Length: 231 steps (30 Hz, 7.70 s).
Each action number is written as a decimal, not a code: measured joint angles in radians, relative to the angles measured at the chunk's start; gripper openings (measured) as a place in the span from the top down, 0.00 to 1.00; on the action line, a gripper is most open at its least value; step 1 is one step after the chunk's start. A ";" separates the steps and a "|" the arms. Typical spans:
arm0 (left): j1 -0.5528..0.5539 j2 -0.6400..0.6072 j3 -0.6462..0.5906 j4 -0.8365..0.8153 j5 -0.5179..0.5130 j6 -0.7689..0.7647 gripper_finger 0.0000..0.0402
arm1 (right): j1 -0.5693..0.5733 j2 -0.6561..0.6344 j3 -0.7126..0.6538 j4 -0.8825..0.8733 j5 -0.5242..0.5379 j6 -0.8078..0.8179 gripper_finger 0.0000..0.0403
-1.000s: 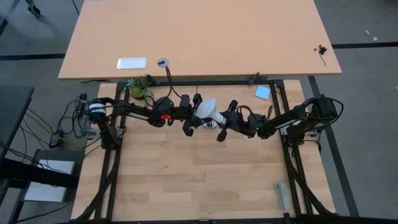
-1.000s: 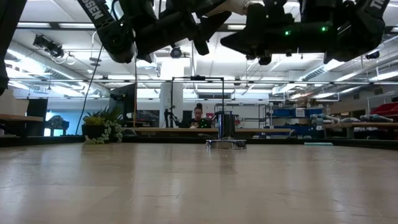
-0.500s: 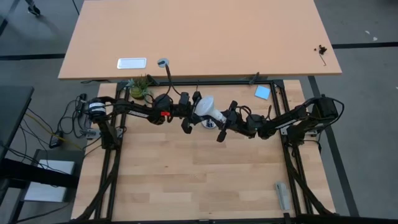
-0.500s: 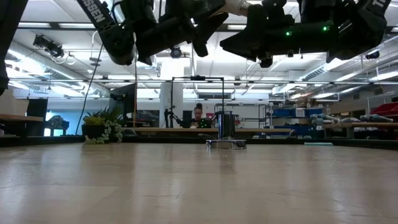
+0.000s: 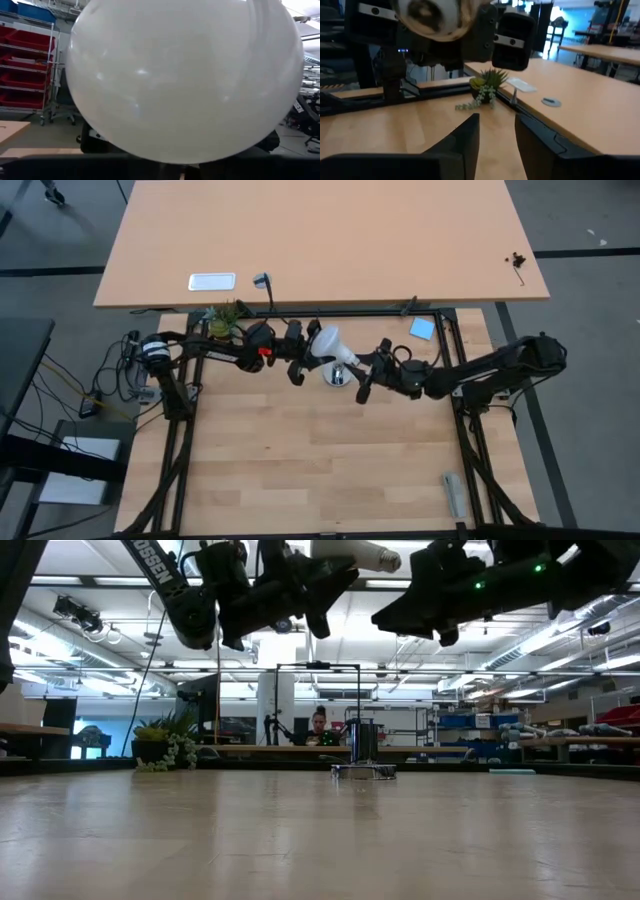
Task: Screw lightbulb
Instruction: Insert the white lightbulb into the desk lamp
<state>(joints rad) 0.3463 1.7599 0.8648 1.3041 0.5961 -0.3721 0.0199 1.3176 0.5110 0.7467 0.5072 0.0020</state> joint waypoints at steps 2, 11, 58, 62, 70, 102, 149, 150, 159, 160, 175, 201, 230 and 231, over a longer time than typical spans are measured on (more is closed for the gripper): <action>0.004 0.000 0.000 0.000 0.003 -0.002 0.75 | 0.001 -0.039 0.000 -0.067 0.000 0.026 0.66; 0.008 0.000 0.000 -0.001 0.012 -0.006 0.75 | 0.068 -0.243 0.000 -0.194 0.000 0.056 0.59; 0.016 0.000 -0.001 -0.059 0.017 0.005 0.77 | 0.036 -0.144 0.193 -0.355 -0.010 0.130 0.95; 0.025 0.000 -0.001 -0.057 0.022 0.003 0.79 | 0.036 -0.143 0.191 -0.376 -0.012 0.132 0.96; 0.028 -0.003 0.002 -0.055 0.017 0.007 0.81 | 0.001 -0.125 0.189 -0.399 -0.061 0.128 0.96; -0.003 0.001 0.001 -0.295 0.011 0.113 0.88 | -0.057 -0.006 0.191 -0.329 -0.117 0.137 0.96; -0.191 -0.001 0.001 -0.376 0.270 0.187 1.00 | 0.012 -0.015 0.190 -0.413 -0.145 0.126 0.89; -0.204 -0.001 0.001 -0.376 0.270 0.196 1.00 | 0.015 -0.015 0.190 -0.413 -0.145 0.127 0.89; -0.307 -0.001 0.001 -0.376 0.251 0.097 0.99 | 0.027 -0.015 0.190 -0.413 -0.145 0.126 0.83; -0.315 -0.001 0.001 -0.377 0.251 0.079 0.98 | 0.027 -0.015 0.190 -0.413 -0.145 0.121 0.83; -0.434 -0.001 0.001 -0.550 0.067 0.161 1.00 | 0.027 -0.015 0.190 -0.413 -0.168 0.134 0.82; -0.812 -0.362 0.001 -1.258 -0.500 0.219 0.99 | 0.060 0.006 0.191 -0.412 -0.164 0.182 0.81; -1.123 -0.362 0.257 -1.711 -0.716 -0.207 0.85 | 0.057 0.140 0.191 -0.347 -0.161 0.208 0.81; -1.135 -0.362 0.271 -1.747 -0.739 -0.225 0.85 | 0.057 0.140 0.191 -0.343 -0.161 0.208 0.81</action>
<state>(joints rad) -0.7890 1.3975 1.1356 -0.4427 -0.1433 -0.5972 0.0765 1.4578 0.7017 0.4036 0.3466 0.2096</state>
